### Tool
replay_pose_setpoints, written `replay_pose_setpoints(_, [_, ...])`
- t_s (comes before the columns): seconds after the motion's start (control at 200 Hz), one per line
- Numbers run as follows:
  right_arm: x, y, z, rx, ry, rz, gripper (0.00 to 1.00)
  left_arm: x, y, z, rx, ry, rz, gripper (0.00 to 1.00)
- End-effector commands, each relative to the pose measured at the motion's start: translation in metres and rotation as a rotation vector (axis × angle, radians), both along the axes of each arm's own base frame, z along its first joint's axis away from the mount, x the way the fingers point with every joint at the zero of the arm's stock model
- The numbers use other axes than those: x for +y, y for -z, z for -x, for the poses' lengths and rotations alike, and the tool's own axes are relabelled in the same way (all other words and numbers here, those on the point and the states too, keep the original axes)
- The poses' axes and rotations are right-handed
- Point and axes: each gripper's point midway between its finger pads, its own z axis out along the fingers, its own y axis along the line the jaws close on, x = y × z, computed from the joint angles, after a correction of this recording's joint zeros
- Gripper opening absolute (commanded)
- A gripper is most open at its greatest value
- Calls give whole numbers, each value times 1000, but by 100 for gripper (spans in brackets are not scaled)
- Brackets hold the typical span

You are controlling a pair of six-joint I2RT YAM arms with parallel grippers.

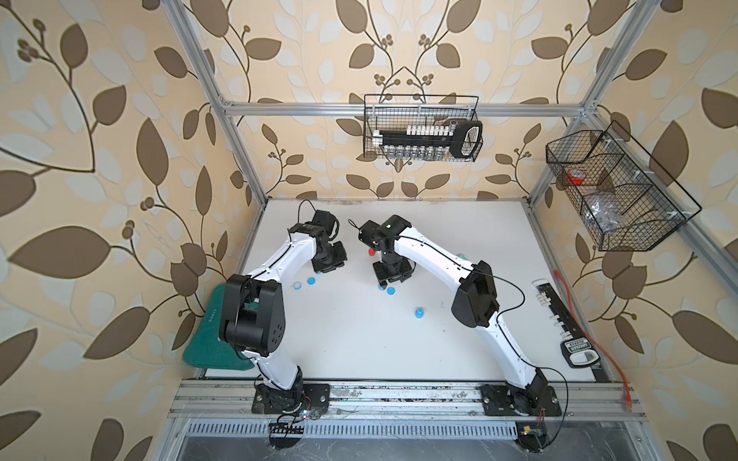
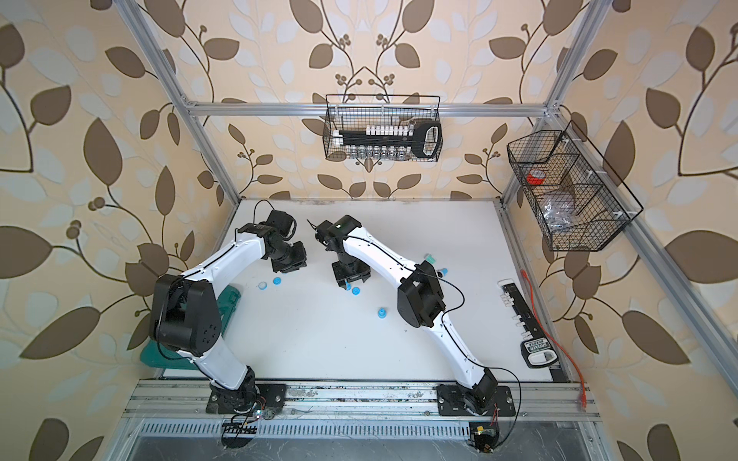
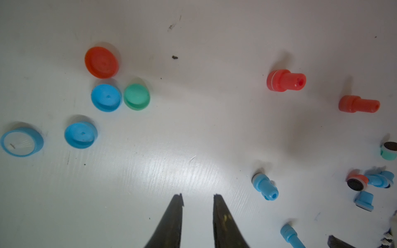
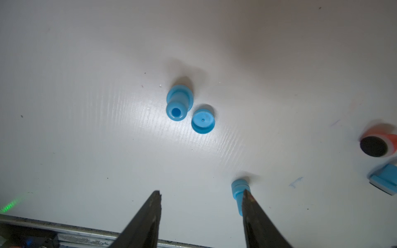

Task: Close the stamp cap
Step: Pick up the stamp from the center of the board.

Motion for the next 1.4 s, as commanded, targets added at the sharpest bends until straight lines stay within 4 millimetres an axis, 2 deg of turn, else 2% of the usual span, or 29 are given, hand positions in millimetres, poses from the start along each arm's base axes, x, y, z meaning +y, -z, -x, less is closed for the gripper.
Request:
replay_pose_setpoints(0.0, [-1,0,-8,-14,-16,14,55,6,-11,6,-20,9,-9,27])
replay_pose_setpoints(0.115, [6,10,-10,0,-17,-7,53,8,-11,6,-20,10,-9,28])
replay_pose_setpoints(0.235, [16,17,-12,12,-18,-43,45,11,-12,6,-20,7,-11,27])
replay_pose_setpoints(0.535, [25,33,-27,-19,-7,-51,49,13,-9,4,-14,2,-7,27])
replay_pose_setpoints(0.795, [28,47,-33,-12,15,-58,45,14,-9,3,-13,2,-9,27])
replay_pose_setpoints(1.395, [34,59,-36,-10,16,-72,34,18,-6,2,-7,-2,-9,28])
